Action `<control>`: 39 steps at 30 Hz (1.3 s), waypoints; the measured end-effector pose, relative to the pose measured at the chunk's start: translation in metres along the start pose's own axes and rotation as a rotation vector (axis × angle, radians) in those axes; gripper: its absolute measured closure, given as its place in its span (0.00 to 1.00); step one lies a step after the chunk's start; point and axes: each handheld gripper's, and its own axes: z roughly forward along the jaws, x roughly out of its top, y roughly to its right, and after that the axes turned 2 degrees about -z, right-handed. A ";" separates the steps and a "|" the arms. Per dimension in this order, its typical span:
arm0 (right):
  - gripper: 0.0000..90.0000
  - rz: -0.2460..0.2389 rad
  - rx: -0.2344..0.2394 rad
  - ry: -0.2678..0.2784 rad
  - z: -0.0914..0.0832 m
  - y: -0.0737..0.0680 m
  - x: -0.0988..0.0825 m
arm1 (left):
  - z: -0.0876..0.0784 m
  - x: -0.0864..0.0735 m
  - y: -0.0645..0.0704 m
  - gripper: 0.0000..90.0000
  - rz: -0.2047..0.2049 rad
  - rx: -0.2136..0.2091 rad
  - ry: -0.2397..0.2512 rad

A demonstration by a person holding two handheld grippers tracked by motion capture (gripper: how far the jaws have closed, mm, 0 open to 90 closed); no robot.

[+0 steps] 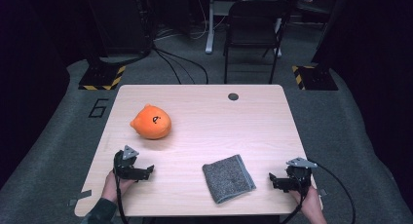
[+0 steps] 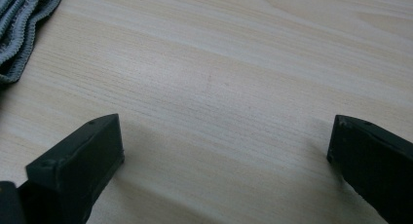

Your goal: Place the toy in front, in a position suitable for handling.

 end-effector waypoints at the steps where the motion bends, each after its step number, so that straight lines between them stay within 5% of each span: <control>1: 0.00 -0.002 -0.001 -0.001 0.000 0.000 0.000 | 0.000 0.000 0.000 0.00 0.000 0.001 0.000; 13: 0.00 0.011 -0.008 0.000 0.000 0.001 0.001 | 0.001 0.000 0.001 0.00 0.001 0.003 0.007; 20: 0.00 0.046 -0.034 -0.054 -0.004 0.001 0.002 | 0.001 0.000 0.001 0.00 0.001 0.002 0.009; 27: 0.00 0.039 0.009 -0.036 -0.016 -0.001 0.008 | 0.001 0.000 0.001 0.00 0.000 0.000 0.007; 39: 0.00 -0.064 0.114 0.001 -0.034 -0.043 0.037 | 0.001 0.000 0.001 0.00 0.002 0.001 0.010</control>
